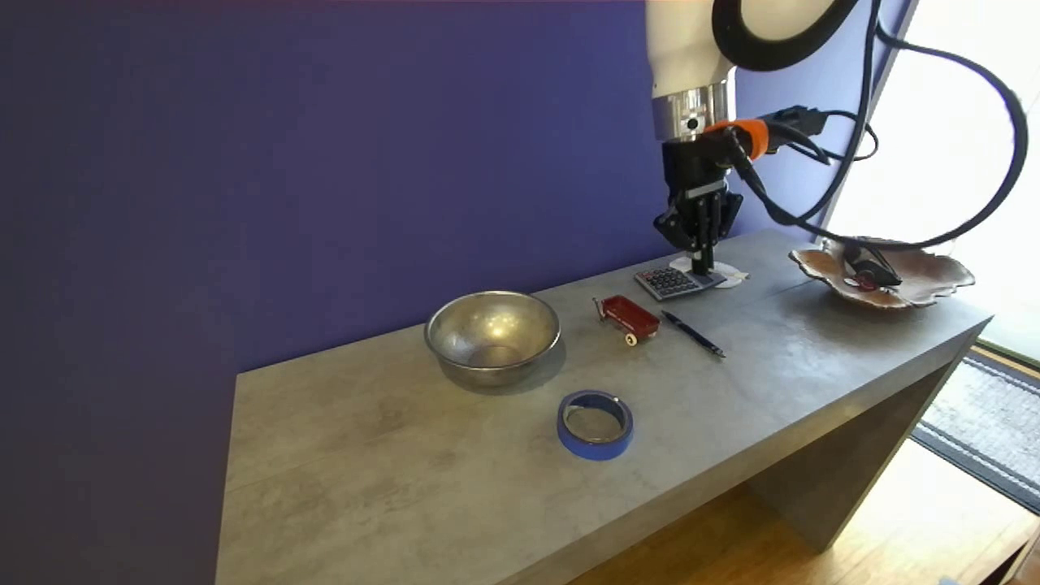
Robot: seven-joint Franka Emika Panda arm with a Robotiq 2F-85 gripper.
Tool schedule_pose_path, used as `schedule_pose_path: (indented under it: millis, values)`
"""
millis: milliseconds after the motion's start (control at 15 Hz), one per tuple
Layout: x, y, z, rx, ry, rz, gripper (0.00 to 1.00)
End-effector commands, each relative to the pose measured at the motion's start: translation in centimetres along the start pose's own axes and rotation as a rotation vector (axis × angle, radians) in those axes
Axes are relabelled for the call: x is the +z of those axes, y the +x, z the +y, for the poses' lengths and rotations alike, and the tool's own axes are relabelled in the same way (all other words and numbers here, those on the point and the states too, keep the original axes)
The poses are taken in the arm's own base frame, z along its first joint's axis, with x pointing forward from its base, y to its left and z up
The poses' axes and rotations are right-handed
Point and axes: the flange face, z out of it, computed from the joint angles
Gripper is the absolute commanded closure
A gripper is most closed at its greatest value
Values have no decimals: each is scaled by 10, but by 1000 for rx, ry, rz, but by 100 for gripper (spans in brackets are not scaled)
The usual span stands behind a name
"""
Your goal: Remove the white cable from the silver dish
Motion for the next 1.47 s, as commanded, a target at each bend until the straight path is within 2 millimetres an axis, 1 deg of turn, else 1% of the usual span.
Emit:
schedule_pose_path:
  millis: [0, 133, 200, 267, 333, 400, 533, 733, 867, 1400]
  values:
    - [35, 31, -2, -148, -98, -10, 99]
    - [50, 44, -5, -211, -104, 35, 99]
    - [44, 29, 0, -151, -90, 5, 99]
    - [52, 34, 0, -154, -92, 2, 95]
    - [55, 34, 0, -154, -95, -3, 95]
    - [52, 35, -4, -159, -85, 18, 99]
    - [50, 40, -10, -147, -66, 57, 99]
    - [54, 49, -27, -146, -44, 107, 99]
    - [55, 55, -33, -143, -35, 116, 99]
    - [73, 79, -38, -124, -24, 131, 99]
